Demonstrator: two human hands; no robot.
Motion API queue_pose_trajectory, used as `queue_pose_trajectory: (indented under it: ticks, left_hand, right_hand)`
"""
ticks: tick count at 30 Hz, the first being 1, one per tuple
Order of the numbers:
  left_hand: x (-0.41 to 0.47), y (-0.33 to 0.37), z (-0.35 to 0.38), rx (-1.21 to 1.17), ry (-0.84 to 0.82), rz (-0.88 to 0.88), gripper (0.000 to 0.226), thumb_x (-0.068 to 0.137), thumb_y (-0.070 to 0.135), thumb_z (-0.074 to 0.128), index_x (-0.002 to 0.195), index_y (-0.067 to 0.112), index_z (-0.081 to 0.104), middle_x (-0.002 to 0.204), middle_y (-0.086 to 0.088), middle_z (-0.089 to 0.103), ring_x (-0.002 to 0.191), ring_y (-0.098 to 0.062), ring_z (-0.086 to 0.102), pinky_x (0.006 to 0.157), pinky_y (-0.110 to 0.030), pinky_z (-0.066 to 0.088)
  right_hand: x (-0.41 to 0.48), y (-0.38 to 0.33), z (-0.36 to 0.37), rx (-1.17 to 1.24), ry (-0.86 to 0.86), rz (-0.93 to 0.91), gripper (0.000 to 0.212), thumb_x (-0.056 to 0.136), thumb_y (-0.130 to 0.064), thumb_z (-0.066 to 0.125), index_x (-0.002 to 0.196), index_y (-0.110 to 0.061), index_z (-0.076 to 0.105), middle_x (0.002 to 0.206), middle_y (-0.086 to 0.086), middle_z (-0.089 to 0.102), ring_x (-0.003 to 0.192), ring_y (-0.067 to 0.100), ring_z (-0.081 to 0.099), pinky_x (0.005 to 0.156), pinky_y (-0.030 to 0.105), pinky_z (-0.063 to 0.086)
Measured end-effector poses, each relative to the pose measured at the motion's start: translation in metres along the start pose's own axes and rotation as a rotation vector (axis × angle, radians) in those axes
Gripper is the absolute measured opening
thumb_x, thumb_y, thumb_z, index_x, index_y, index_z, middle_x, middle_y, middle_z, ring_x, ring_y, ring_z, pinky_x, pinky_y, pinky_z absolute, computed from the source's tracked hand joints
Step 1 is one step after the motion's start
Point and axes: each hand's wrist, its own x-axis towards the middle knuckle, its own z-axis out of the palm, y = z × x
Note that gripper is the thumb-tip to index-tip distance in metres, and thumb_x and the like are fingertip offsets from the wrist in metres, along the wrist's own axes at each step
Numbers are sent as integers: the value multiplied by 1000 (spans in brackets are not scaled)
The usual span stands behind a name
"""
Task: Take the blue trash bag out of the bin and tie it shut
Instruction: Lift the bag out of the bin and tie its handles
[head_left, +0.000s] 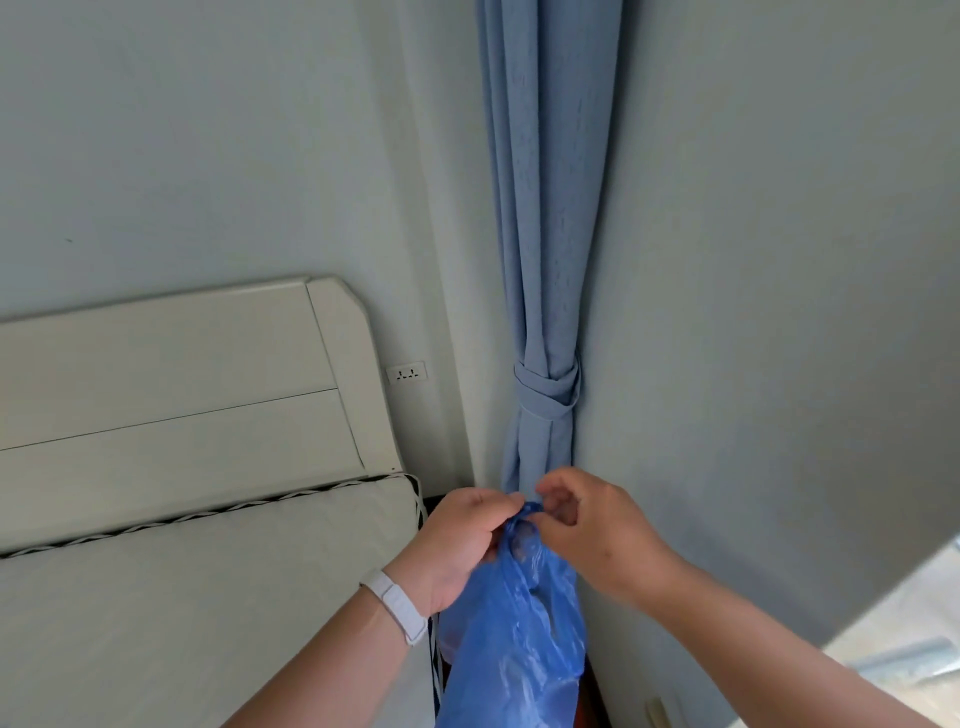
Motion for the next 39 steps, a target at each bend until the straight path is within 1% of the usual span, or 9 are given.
queue_pose_trajectory:
  ticks: [4, 9, 12, 18, 22, 28, 31, 35, 39]
  left_hand:
    - [2, 4, -3, 95, 29, 22, 30, 92, 25, 56, 67, 10, 65, 68, -18, 64, 62, -24, 58, 59, -27, 42]
    - [10, 4, -8, 130, 142, 43, 26, 92, 21, 57, 70, 9, 66, 67, -9, 69, 53, -18, 59, 47, -20, 39]
    - [13, 8, -13, 100, 157, 41, 24, 95, 17, 54, 75, 14, 67, 74, -4, 77, 51, -17, 67, 43, -16, 39]
    - [19, 15, -8, 9, 72, 102, 23, 96, 16, 54, 79, 17, 70, 80, -7, 74, 73, -18, 70, 66, -25, 54]
    - [17, 21, -5, -143, -44, 142, 22, 99, 13, 48, 92, 10, 69, 87, -10, 76, 81, -22, 72, 70, -27, 54]
    - [14, 33, 0, -218, -124, 201, 27, 99, 16, 45, 111, -4, 58, 97, -14, 69, 85, -25, 65, 75, -31, 52]
    - [11, 42, -1, -242, -136, 221, 23, 99, 17, 46, 106, 0, 60, 94, -14, 68, 84, -25, 63, 75, -32, 51]
    - [9, 50, -11, -200, -136, 202, 27, 95, 25, 55, 97, -1, 59, 85, -12, 65, 76, -22, 61, 71, -30, 50]
    - [6, 54, -24, 139, -51, 251, 24, 83, 31, 69, 80, 10, 57, 72, -2, 72, 67, -14, 64, 62, -23, 50]
  right_hand:
    - [4, -1, -2, 25, -77, 105, 15, 84, -14, 63, 87, -29, 65, 77, -4, 69, 69, 9, 64, 69, 30, 56]
    - [5, -10, -8, -17, -22, 13, 25, 84, -9, 58, 93, -29, 71, 62, -10, 62, 51, 0, 52, 51, 14, 42]
    - [7, -19, -17, 23, 2, -7, 28, 80, -9, 58, 70, -32, 71, 53, -13, 62, 43, 0, 50, 45, 14, 39]
    - [20, -36, -29, 247, -43, 34, 35, 78, -3, 61, 67, -34, 73, 58, -2, 69, 54, 12, 59, 56, 28, 51]
    - [32, -39, -32, 391, -25, 1, 32, 82, 5, 64, 69, -23, 73, 61, -1, 71, 55, 8, 64, 58, 21, 55]
    - [58, -39, -36, 271, 59, -75, 22, 90, -6, 60, 82, -26, 66, 74, -17, 69, 65, -3, 61, 64, 14, 47]
    - [68, -40, -36, 409, -43, -14, 11, 92, -9, 59, 89, -18, 65, 94, -8, 74, 87, 7, 69, 79, 24, 53]
    - [71, -42, -28, 430, -169, 24, 10, 91, -16, 59, 81, -20, 60, 62, -11, 63, 58, 5, 56, 58, 24, 43]
    - [75, -43, -19, 312, -179, 31, 13, 89, -13, 54, 80, -22, 59, 62, -7, 57, 56, 7, 48, 57, 26, 40]
